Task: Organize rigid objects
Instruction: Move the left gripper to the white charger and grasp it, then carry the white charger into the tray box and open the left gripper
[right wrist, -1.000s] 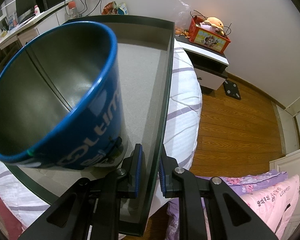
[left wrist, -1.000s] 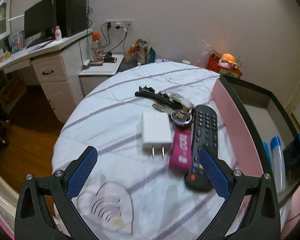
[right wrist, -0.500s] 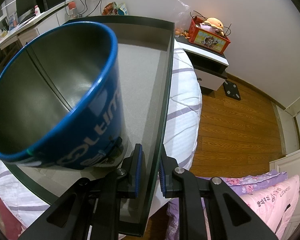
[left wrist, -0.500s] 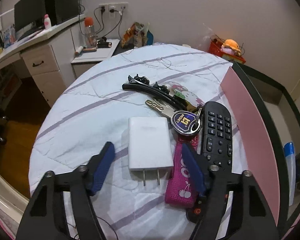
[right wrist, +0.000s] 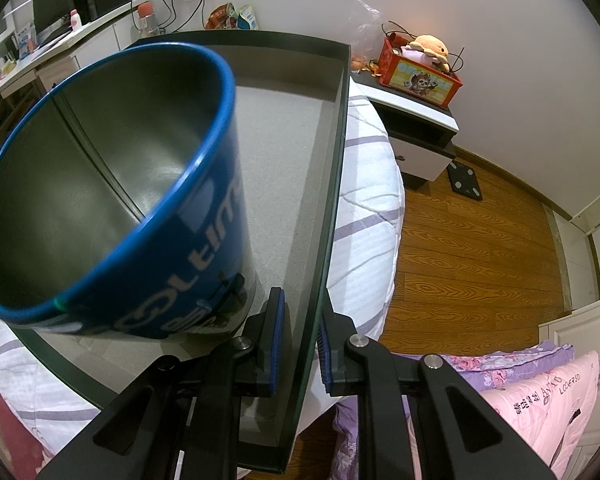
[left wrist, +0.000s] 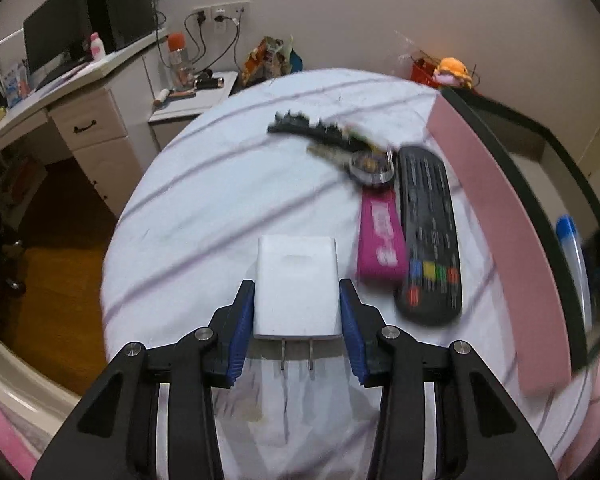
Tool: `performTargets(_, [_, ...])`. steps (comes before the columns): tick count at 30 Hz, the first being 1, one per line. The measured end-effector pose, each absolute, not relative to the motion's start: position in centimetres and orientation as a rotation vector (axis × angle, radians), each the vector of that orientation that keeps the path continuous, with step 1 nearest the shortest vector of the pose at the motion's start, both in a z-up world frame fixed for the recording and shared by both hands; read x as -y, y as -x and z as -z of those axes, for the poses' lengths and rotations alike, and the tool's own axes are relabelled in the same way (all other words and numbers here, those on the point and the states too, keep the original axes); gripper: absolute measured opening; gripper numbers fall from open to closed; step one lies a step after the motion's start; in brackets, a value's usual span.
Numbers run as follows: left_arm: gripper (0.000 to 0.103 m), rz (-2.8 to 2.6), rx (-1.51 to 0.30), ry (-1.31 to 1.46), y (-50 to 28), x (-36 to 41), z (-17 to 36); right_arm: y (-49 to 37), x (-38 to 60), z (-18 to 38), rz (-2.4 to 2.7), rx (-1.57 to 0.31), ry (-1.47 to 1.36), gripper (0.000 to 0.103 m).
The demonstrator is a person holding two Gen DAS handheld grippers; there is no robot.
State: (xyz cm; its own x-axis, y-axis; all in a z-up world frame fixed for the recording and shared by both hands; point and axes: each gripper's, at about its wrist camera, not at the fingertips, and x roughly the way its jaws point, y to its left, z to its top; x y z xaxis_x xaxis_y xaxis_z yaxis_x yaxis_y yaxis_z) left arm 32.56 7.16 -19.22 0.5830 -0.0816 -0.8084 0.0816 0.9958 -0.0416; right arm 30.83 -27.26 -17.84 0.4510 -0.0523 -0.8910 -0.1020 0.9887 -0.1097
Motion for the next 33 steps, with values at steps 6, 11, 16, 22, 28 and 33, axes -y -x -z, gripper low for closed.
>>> performTargets(6, [0.042, 0.123, -0.948, -0.043, -29.7, -6.8, 19.6, -30.8, 27.3, 17.8, -0.031, -1.104, 0.156, 0.016])
performTargets(11, [0.048, 0.111, -0.932, -0.037, -30.4, -6.4, 19.9, -30.8, 27.3, 17.9, -0.032, -1.105, 0.15, 0.016])
performTargets(16, [0.041, 0.081, -0.897, -0.013, -30.3, -6.4, 19.9, -30.9, 27.2, 18.1, -0.033, -1.106, 0.147, 0.016])
performTargets(22, [0.041, 0.118, -0.863, 0.016, -28.7, -5.8, 19.0, -31.0, 27.5, 18.2, -0.039, -1.107, 0.14, 0.016])
performTargets(28, [0.04, 0.157, -0.786, -0.008, -27.1, -3.7, 16.0, -30.9, 27.9, 18.2, -0.043, -1.103, 0.135, 0.016])
performTargets(33, [0.04, 0.228, -0.736, -0.039, -26.5, -0.8, 13.6, -30.9, 28.0, 18.1, -0.046, -1.104, 0.136, 0.016])
